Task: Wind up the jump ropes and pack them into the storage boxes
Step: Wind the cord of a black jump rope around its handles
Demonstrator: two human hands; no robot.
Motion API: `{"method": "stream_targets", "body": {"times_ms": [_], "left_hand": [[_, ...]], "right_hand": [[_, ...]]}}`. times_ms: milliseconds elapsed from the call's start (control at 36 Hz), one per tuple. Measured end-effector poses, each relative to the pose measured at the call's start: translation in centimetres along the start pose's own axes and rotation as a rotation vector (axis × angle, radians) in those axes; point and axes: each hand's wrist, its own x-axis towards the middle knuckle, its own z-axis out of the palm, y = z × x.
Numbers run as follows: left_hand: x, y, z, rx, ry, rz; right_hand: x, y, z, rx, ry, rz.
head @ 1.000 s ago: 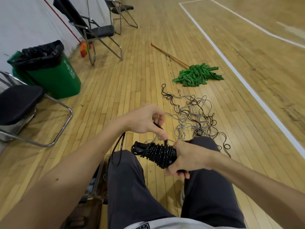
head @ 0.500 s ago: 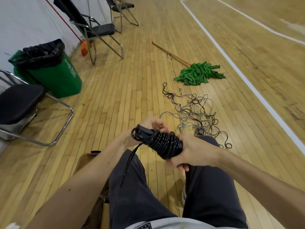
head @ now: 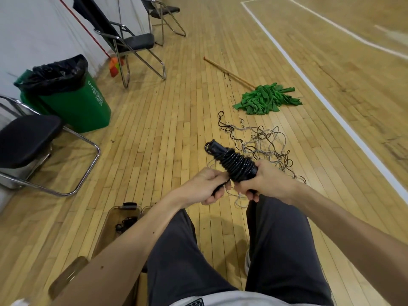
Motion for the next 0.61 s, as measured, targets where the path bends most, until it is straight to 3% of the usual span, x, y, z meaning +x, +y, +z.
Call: {"method": "stream_targets", "body": {"times_ms": [167, 278, 472, 611], "left_hand": [[0.1, -0.6, 1.3, 0.058, 0.030, -0.036], [-0.2, -1.0, 1.4, 0.275, 0.051, 0.006], [-0.7, 0.4, 0.9, 0.776, 0.076, 0.069], [-0.9, 1.9, 0.7, 1.172, 0.066, 0.138]], "right_hand": [[1.1, 1.1, -0.8, -0.175, 0.125, 0.039], [2.0, 2.1, -1.9, -0.257, 0.233, 0.072], [2.5, 3.0, -1.3, -0.405, 0.183, 0.141], [2.6, 2.9, -0.5, -0.556, 0.043, 0.245]]}}
